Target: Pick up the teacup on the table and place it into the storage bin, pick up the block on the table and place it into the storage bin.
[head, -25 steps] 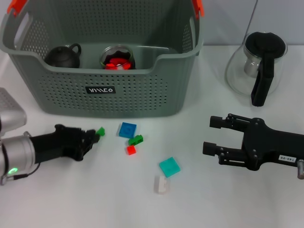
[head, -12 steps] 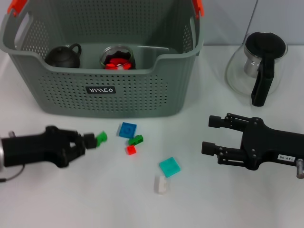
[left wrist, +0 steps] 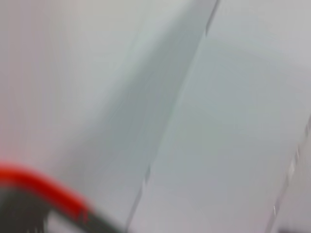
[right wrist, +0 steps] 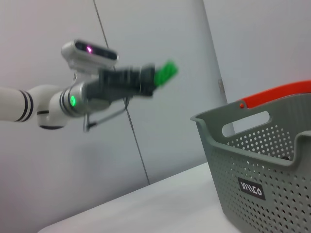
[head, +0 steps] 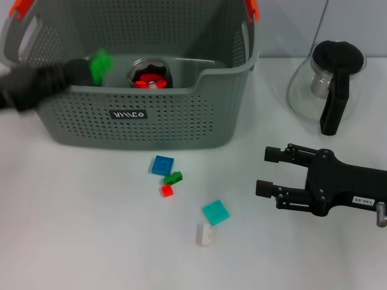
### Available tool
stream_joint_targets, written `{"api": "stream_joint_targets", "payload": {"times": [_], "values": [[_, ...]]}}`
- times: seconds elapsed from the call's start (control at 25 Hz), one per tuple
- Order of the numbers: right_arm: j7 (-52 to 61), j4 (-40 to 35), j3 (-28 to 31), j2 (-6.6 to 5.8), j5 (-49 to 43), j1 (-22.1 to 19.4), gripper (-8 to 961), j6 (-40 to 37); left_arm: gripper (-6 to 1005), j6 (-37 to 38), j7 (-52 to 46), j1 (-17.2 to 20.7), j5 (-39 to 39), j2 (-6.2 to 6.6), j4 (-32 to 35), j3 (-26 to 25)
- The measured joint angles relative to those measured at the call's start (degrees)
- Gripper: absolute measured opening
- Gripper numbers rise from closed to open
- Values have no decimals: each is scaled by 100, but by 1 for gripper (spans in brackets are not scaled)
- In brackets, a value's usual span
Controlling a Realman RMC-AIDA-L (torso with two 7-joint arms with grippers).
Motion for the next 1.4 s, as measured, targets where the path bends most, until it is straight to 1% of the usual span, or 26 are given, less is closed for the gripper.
{"api": "stream_joint_targets", "payload": {"times": [0.08, 0.16, 0.28, 0.36, 0.4, 0.48, 0.6, 0.72, 0.84, 0.92, 1.0, 1.04, 1.12, 1.36, 1.4], "values": [[-2, 0, 0, 4, 0, 4, 820, 4, 111, -110, -464, -142, -379, 82, 69, -59], [-5, 0, 0, 5, 0, 5, 820, 6, 111, -345, -849, -317, -570, 167, 133, -66], [-16, 0, 0, 7, 0, 9, 821, 14, 111, -902, -1287, -604, -548, 308, 216, 87], [-29, 0, 0, 11, 0, 14, 821, 20, 111, -1412, -1491, -780, -435, 377, 278, 413], [-34, 0, 0, 14, 0, 16, 821, 25, 111, -1606, -1546, -832, -380, 386, 312, 557], [-40, 0, 0, 18, 0, 20, 821, 34, 112, -2128, -1675, -955, -186, 387, 445, 1021], [-39, 0, 0, 24, 1, 32, 821, 37, 112, -2819, -1933, -1083, 179, 345, 679, 1784], [-38, 0, 0, 24, 0, 33, 821, 40, 112, -3435, -2293, -1228, 740, 308, 871, 2562], [-41, 0, -1, 24, 1, 36, 821, 43, 113, -3680, -2552, -1372, 1153, 272, 902, 3029], [-43, 0, 0, 24, 0, 41, 821, 44, 113, -3910, -2695, -1464, 1426, 189, 910, 3303], [-43, 0, -4, 24, 0, 49, 821, 49, 113, -4166, -2739, -1496, 1573, 89, 921, 3411], [-43, 0, -6, 24, 0, 51, 821, 51, 113, -4310, -2741, -1502, 1628, 20, 929, 3434], [-43, 0, -9, 24, 1, 51, 821, 53, 113, -4508, -2792, -1519, 1768, -59, 935, 3473], [-41, 0, -4, 24, 0, 51, 821, 53, 114, -4732, -3211, -1511, 2227, -140, 1098, 3697], [-42, 0, -4, 24, 1, 51, 821, 53, 144, -4712, -3210, -1463, 2183, -170, 1199, 3669]]}}
